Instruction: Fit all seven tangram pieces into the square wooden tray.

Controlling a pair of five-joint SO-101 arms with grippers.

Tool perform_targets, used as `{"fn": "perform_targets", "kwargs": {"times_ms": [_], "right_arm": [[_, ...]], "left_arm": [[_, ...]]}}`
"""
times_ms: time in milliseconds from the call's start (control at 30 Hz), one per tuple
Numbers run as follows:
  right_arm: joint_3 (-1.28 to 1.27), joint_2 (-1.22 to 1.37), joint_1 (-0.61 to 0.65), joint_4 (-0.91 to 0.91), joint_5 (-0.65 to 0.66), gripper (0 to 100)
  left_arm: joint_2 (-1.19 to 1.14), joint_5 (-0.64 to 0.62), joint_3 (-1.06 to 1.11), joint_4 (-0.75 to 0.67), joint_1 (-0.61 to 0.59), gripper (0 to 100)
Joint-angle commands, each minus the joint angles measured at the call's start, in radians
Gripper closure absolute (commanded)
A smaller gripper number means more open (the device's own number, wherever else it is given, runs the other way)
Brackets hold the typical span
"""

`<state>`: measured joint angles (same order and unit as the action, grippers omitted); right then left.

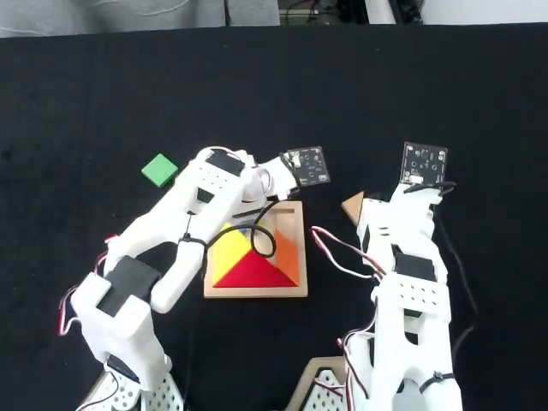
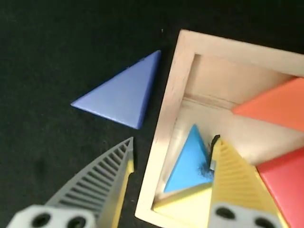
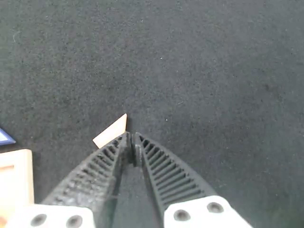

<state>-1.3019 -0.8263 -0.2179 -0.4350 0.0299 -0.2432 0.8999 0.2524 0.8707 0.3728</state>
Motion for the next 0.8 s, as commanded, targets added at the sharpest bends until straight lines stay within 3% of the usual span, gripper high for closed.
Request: {"fn": "perform_targets", "kwargs": {"times_ms": [0, 333, 767], "right_arm": [[0.018, -0.028, -0.014, 0.023, -0.005, 98.4], [0.018, -0.028, -0.012, 0.023, -0.003, 98.4], [0.018, -0.028, -0.014, 0.023, -0.003, 98.4]], "left_arm": [[0.000, -0.009, -0.012, -0.023, -0.021, 73], [0.008, 0.009, -0.019, -0.015, -0.140, 73], [0.069, 0.025, -0.087, 0.129, -0.090, 74]]}}
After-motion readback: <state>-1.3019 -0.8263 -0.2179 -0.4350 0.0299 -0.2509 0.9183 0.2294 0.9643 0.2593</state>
